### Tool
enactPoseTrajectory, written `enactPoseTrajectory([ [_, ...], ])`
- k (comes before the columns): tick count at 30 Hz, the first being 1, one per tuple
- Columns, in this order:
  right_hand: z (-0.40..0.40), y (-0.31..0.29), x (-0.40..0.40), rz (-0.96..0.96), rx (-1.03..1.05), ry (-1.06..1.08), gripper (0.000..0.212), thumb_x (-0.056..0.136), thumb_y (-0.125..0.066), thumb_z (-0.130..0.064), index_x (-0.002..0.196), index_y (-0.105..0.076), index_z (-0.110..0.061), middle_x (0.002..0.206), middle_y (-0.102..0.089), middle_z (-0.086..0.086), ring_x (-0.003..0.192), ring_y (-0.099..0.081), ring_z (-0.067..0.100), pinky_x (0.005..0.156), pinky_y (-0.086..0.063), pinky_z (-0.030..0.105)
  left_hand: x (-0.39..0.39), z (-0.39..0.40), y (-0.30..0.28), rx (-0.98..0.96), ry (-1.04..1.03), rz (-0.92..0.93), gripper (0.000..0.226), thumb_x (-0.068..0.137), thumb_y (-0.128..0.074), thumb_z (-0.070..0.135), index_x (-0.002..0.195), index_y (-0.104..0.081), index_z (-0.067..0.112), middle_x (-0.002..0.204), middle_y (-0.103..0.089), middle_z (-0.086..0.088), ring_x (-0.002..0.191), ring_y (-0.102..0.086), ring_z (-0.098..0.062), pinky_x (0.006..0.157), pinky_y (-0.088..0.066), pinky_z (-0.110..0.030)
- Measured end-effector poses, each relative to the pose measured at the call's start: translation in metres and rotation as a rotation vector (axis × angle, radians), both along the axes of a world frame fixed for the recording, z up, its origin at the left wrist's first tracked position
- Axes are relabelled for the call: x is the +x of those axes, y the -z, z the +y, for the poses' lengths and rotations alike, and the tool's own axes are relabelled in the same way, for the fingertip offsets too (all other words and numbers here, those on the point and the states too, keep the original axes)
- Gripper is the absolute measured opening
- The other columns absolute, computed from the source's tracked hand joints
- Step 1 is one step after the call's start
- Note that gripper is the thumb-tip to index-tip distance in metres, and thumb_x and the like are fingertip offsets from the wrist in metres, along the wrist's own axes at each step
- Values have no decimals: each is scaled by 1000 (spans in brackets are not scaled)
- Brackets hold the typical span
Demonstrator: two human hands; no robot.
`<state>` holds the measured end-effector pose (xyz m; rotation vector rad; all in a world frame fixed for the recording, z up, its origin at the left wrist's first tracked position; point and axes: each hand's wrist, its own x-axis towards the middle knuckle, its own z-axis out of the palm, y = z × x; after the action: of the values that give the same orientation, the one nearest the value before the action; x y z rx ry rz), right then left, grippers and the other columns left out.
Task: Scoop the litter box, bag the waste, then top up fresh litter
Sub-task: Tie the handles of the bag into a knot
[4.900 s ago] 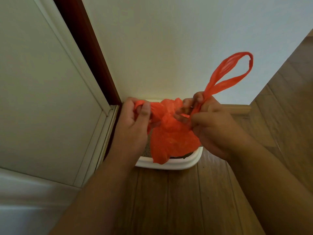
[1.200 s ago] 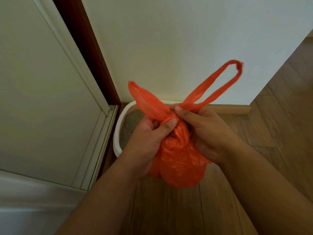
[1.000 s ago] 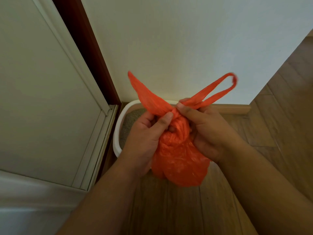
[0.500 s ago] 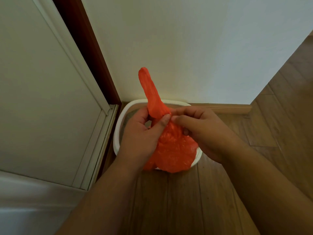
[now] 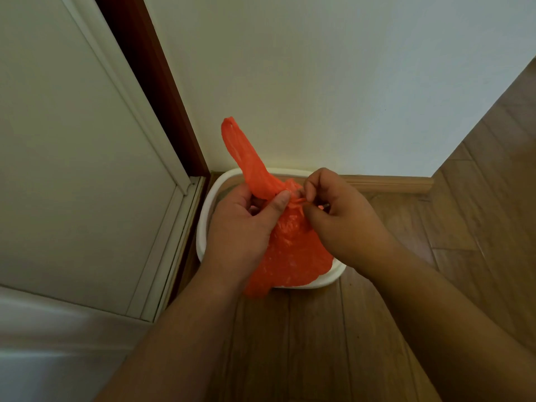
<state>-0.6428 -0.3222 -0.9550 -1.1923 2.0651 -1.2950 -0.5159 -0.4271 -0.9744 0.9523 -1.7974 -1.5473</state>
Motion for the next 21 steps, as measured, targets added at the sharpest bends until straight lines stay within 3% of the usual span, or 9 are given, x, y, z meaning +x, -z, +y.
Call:
enactPoseTrajectory([
  [4, -2, 5, 3, 140, -29, 41, 27, 96, -54, -4, 80, -51, -25, 75, -59, -7, 69, -52, 7, 56, -39, 18, -1, 0, 2, 39, 23, 27, 25, 94, -73, 45, 116, -71, 34, 109, -78, 10, 105, -73, -13, 96, -59, -51],
  [8, -4, 7, 0, 305, -72, 120, 27, 90, -62, 1, 79, -64, -24, 88, -57, -15, 84, -53, -1, 69, -38, 7, -2, 1, 1, 77, 23, 56, 37, 91, -71, 49, 121, -70, 28, 111, -77, 8, 108, -73, -14, 99, -58, -51],
  [12, -3, 10, 0, 426, -74, 170, 17, 86, -70, -5, 82, -75, -20, 95, -57, -9, 93, -56, 12, 73, -47, 24, -2, 1, 2, 95, 11, 70, 31, 95, -71, 43, 121, -71, 26, 112, -78, 5, 108, -74, -15, 99, -58, -50],
  [16, -3, 7, 3, 393, -58, 167, 13, 85, -71, -10, 85, -78, -21, 85, -52, -13, 76, -52, 5, 65, -43, 21, -2, 2, 0, 96, 6, 60, 35, 94, -71, 47, 123, -70, 27, 112, -78, 7, 107, -74, -14, 100, -57, -50],
  [21, 0, 4, 4, 301, 9, 92, 14, 85, -72, -18, 89, -71, -32, 75, -55, -16, 74, -54, 1, 63, -36, 9, -2, 0, -3, 120, 2, 94, 29, 97, -71, 35, 125, -70, 29, 113, -78, 8, 108, -74, -13, 99, -58, -47],
])
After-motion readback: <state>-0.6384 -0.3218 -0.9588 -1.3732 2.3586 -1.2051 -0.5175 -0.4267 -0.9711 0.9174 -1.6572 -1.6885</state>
